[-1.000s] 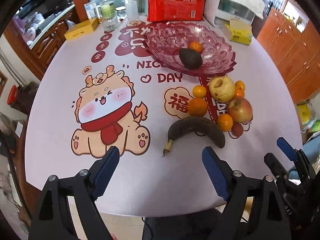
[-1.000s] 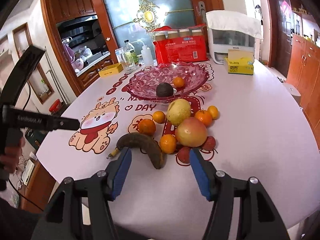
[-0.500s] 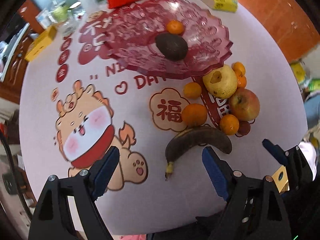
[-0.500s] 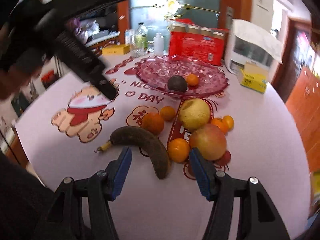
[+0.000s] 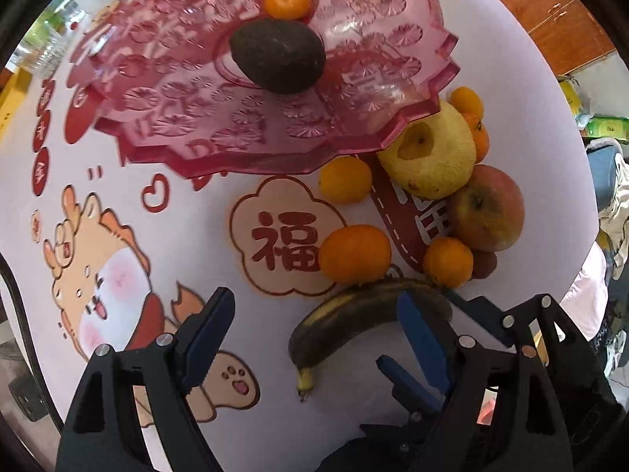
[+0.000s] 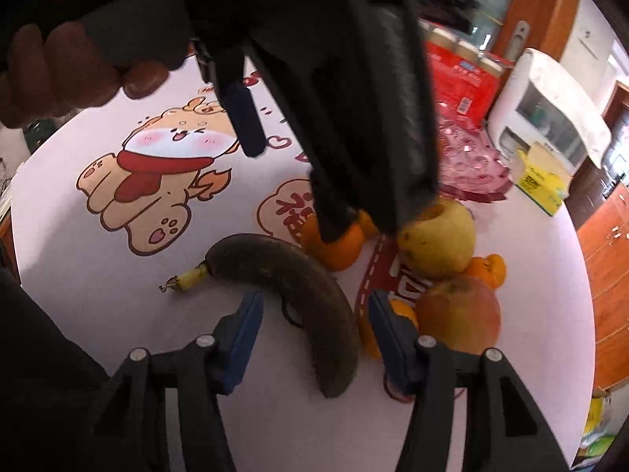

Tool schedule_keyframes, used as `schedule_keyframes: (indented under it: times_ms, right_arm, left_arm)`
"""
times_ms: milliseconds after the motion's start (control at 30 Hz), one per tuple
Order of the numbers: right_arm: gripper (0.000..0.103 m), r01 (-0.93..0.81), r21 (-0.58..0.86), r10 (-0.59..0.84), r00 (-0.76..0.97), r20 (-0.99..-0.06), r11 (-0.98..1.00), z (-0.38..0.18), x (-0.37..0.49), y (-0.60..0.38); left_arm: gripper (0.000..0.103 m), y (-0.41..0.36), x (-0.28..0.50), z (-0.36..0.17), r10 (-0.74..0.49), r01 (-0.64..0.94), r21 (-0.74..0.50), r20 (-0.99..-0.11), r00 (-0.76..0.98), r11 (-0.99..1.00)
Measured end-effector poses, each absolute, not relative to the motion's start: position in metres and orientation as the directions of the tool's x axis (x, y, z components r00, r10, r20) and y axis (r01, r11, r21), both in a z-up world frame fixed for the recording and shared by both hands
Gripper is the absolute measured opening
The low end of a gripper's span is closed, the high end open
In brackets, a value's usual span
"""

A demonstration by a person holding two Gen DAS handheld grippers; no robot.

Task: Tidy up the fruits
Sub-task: 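Grasp the dark banana with the right tool while the left tool grasps an orange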

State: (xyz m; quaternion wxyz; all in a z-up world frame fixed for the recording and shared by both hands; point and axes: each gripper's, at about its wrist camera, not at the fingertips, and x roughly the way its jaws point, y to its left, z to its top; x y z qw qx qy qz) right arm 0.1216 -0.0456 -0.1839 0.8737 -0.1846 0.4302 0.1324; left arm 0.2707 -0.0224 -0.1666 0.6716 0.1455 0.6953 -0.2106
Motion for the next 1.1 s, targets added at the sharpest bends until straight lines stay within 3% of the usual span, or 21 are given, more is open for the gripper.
schedule_keyframes:
  times_ms: [167,467,533,667,900,1000,1100]
  right_arm:
    - [0.043,-0.420,-0.223,0.060,0.564,-0.824,0.880,-0.195,0.133,-0.043]
    - [0.042,-0.459,-0.203,0.087,0.536,-0.840,0.865,-0.201,0.138,-0.044]
    - [0.042,-0.477,-0.203,0.092,0.525,-0.846,0.855,-0.202,0.140,-0.045]
    - [0.042,-0.513,-0.200,0.091,0.486,-0.869,0.835,-0.206,0.147,-0.043]
    - [0.042,-0.573,-0.188,0.114,0.450,-0.886,0.798,-0.214,0.155,-0.039]
    - [0.042,-0.583,-0.178,0.129,0.446,-0.885,0.793,-0.215,0.157,-0.040]
    - [0.042,-0.579,-0.170,0.132,0.443,-0.887,0.798,-0.213,0.158,-0.043]
  left_arm:
    - [0.084,-0.030,0.279,-0.181,-0.089,0.483,-0.122,-0.992,-0.091,0.867]
    - [0.078,-0.041,0.290,-0.198,-0.123,0.472,-0.179,-0.981,-0.147,0.863]
    - [0.068,-0.046,0.292,-0.201,-0.128,0.465,-0.187,-0.979,-0.156,0.865]
    - [0.060,-0.049,0.291,-0.208,-0.145,0.447,-0.216,-0.972,-0.187,0.868]
    - [0.058,-0.052,0.307,-0.212,-0.150,0.440,-0.219,-0.971,-0.186,0.871]
    - [0.044,-0.045,0.318,-0.215,-0.197,0.415,-0.275,-0.955,-0.221,0.867]
    - [0.044,-0.043,0.320,-0.215,-0.202,0.412,-0.278,-0.955,-0.219,0.868]
